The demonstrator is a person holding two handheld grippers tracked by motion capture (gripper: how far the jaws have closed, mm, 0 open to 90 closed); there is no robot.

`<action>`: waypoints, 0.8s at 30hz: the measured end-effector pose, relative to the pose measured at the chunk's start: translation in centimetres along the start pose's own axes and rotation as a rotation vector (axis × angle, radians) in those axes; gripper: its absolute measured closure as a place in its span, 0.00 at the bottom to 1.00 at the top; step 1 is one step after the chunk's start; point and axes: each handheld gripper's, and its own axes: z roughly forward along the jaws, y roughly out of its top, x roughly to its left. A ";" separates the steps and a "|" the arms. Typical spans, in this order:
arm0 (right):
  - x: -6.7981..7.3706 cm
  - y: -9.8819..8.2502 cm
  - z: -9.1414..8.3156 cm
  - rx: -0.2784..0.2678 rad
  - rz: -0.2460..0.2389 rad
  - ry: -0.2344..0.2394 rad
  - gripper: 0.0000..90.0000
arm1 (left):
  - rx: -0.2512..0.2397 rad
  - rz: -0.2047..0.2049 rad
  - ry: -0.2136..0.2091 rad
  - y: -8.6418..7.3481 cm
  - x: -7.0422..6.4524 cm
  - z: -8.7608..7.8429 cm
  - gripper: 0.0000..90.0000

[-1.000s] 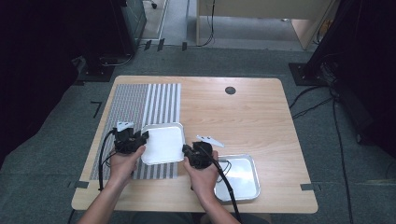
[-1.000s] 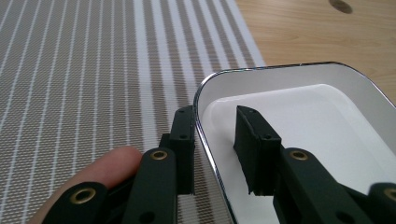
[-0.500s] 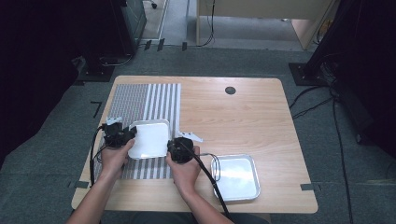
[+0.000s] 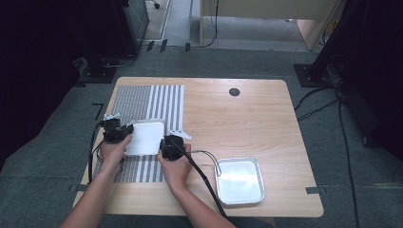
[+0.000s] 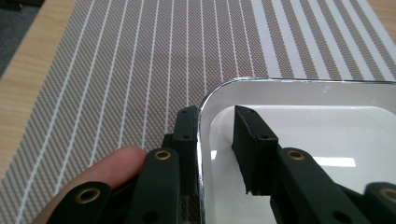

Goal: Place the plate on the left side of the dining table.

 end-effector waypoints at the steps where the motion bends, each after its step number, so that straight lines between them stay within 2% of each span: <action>1: 0.0 0.0 0.2 -0.001 0.003 0.000 0.95 | 0.000 0.008 0.002 0.1 0.1 0.1 0.80; 8: 0.5 0.6 1.3 -0.010 -0.017 -0.011 0.95 | 0.008 0.013 0.015 0.9 0.5 1.3 0.80; 15: 0.8 0.9 2.6 0.004 0.014 -0.020 0.95 | 0.030 0.045 0.029 2.0 1.0 2.2 0.81; 19: 0.8 1.1 3.4 0.009 0.011 -0.031 0.95 | 0.030 0.064 0.044 2.6 1.0 2.6 0.82; 24: 0.8 1.4 4.2 0.030 0.050 -0.031 0.95 | 0.045 0.066 0.038 3.4 1.2 3.1 0.84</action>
